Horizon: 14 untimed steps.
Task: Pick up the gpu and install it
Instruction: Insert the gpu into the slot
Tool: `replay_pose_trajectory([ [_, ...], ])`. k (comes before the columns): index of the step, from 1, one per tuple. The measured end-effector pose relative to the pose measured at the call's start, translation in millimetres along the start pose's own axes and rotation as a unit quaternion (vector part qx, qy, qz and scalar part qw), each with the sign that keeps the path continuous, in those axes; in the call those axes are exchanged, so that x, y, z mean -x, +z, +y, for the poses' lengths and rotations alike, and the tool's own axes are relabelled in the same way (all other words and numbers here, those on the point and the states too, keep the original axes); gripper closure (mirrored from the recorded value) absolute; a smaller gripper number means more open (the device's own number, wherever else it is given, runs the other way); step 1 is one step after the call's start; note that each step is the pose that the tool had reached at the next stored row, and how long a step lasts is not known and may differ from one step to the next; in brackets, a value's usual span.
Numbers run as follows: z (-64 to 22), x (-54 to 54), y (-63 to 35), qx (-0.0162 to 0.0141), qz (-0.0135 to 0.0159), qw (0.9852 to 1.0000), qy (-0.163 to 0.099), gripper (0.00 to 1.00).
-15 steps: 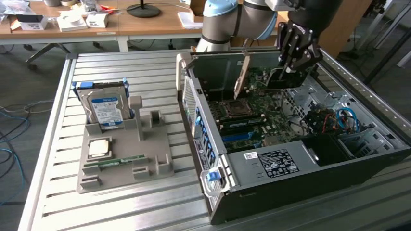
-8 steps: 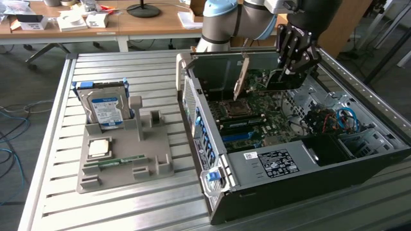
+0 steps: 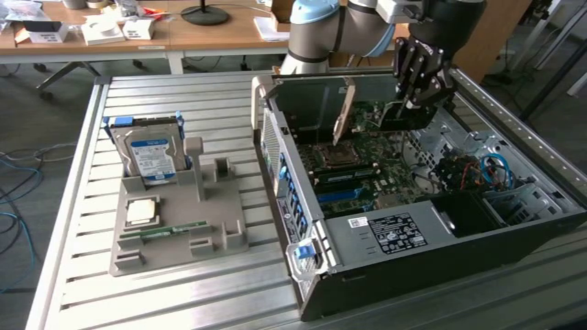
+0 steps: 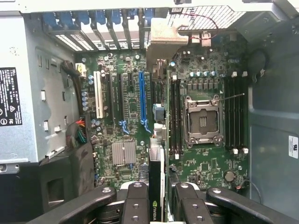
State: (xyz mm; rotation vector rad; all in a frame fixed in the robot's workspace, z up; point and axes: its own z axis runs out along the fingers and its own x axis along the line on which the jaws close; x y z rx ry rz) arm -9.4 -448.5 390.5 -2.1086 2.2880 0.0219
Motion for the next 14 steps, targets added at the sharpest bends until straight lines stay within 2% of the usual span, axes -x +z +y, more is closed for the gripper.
replay_pose_trajectory([
  [14,1.7,-0.8,22.0,0.0,0.0,1.0,0.0,0.74],
])
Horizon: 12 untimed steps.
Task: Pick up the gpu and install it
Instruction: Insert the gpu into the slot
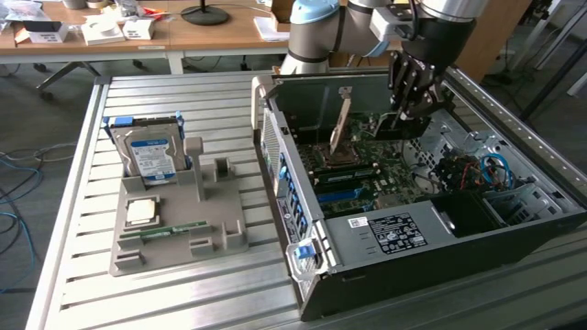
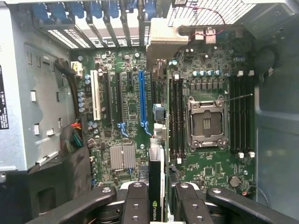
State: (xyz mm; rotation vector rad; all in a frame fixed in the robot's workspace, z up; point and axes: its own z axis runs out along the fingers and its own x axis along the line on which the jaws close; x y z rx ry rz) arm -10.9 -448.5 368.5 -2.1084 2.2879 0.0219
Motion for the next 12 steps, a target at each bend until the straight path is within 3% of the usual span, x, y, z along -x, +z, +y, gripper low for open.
replay_pose_trajectory([
  [8,0.7,-0.3,6.2,0.0001,0.0001,1.0,0.0,0.74],
  [12,9.5,-1.0,6.6,-0.0006,0.0,1.0,0.0,0.74],
])
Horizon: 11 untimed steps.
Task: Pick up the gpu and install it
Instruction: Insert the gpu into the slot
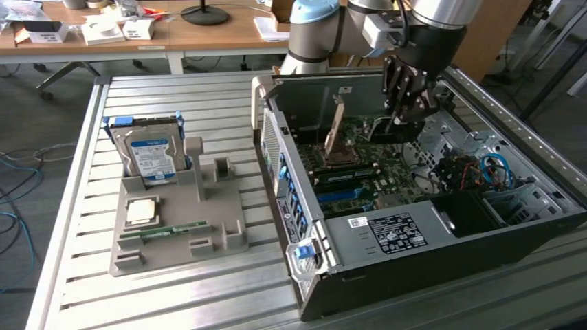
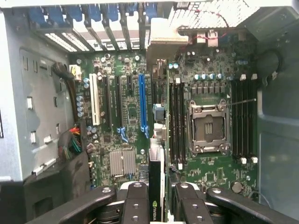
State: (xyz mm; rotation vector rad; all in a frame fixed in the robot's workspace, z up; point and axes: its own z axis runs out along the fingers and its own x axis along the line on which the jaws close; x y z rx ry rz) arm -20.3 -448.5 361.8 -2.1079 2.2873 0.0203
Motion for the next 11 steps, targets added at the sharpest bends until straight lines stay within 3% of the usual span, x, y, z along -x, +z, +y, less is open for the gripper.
replay_pose_trajectory([
  [11,3.0,-4.5,12.9,0.0001,0.0,1.0,-0.001,0.74],
])
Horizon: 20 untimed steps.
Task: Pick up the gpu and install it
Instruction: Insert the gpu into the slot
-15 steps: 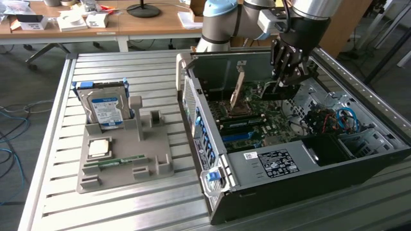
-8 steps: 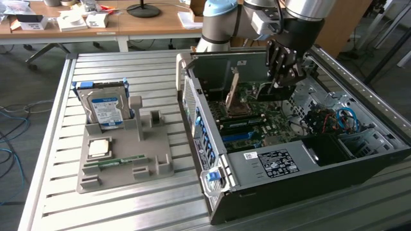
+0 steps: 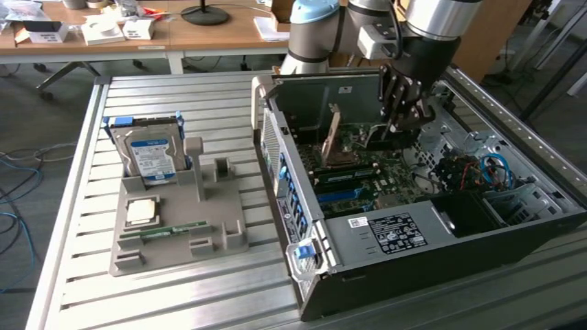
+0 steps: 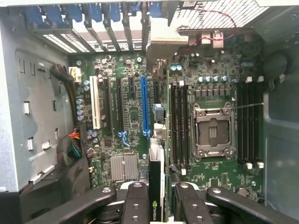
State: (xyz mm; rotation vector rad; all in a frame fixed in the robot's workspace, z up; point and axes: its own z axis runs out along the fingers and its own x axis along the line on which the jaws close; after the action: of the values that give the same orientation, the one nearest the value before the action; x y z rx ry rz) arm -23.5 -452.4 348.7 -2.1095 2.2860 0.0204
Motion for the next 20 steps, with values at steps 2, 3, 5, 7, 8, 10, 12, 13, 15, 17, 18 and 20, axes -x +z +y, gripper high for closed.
replay_pose_trajectory([
  [2,-0.1,-1.9,2.3,0.0,0.0001,1.0,0.0,0.74],
  [3,-0.2,-2.9,3.4,0.0,0.0,1.0,-0.001,0.74],
  [5,-0.4,-5.4,5.3,0.0,0.0,1.0,-0.001,0.74],
  [7,-0.6,-8.7,6.8,0.0001,0.0,1.0,-0.002,0.74],
  [8,-0.7,-10.2,7.4,0.0,0.0,1.0,-0.002,0.74],
  [10,-0.9,-13.0,8.5,0.0001,0.0,1.0,-0.002,0.74],
  [12,-1.1,-15.2,9.5,0.0001,0.0,1.0,-0.003,0.74],
  [13,-1.1,-15.6,10.6,0.0,-0.0002,1.0,-0.003,0.74],
  [15,-1.0,-16.2,14.1,0.0001,0.0,1.0,-0.003,0.74],
  [17,-1.1,-16.5,17.7,0.0001,0.0,1.0,-0.003,0.74],
  [18,-1.0,-16.7,19.5,0.0001,-0.0001,1.0,-0.004,0.74],
  [20,-1.0,-16.9,23.0,0.0001,0.0,1.0,-0.004,0.74],
])
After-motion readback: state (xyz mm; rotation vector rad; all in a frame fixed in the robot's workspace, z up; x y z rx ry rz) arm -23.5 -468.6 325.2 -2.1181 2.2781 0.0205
